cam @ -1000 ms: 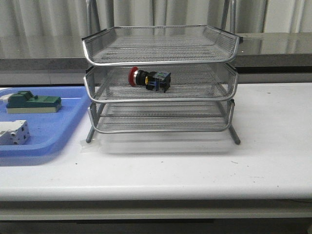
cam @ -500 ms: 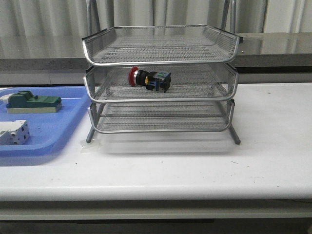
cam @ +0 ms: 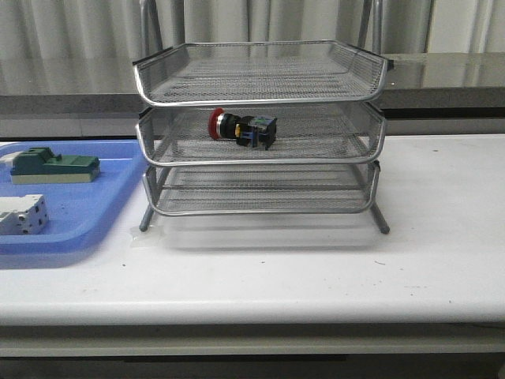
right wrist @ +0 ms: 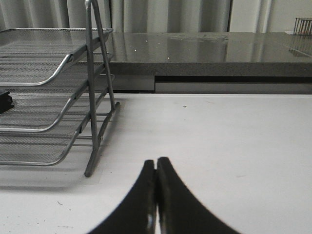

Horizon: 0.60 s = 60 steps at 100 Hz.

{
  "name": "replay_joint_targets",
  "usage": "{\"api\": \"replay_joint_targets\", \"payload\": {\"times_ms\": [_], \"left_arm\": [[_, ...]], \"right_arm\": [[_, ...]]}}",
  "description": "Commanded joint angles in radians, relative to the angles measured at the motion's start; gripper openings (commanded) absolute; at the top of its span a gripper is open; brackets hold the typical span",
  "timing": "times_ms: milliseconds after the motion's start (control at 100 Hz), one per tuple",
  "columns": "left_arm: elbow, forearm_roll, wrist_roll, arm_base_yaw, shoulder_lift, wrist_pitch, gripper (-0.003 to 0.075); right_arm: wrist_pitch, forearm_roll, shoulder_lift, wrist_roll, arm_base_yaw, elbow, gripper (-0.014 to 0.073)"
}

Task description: Place button on rack with both arms

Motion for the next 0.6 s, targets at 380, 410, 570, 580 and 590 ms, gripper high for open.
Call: {"api": "replay_joint_targets", "payload": {"times_ms": [380, 410, 570, 580, 590], "left_arm": [[-0.001, 0.298, -0.247, 0.001, 0.008, -0.063, -0.0020], [0.003, 0.364, -0.339, 0.001, 0.005, -0.065, -0.0020], [0.047, 0.530, -0.514, 0.001, -0.029, -0.073, -0.0020], [0.049, 0.530, -0.514, 0.001, -0.034, -0.073, -0.0020], [0.054, 0.530, -0.514, 0.001, -0.037, -0.073, -0.0020]], "right_arm": [[-0.091, 0.001, -0.017, 0.000, -0.007, 0.002, -0.0067], [-0.091, 0.001, -0.017, 0.000, -0.007, 0.002, -0.0067], [-0.091, 0.001, -0.017, 0.000, -0.007, 0.002, -0.0067], [-0.091, 0.001, -0.017, 0.000, -0.007, 0.002, -0.0067], [-0.091, 0.001, -0.017, 0.000, -0.007, 0.002, -0.0067]]}}
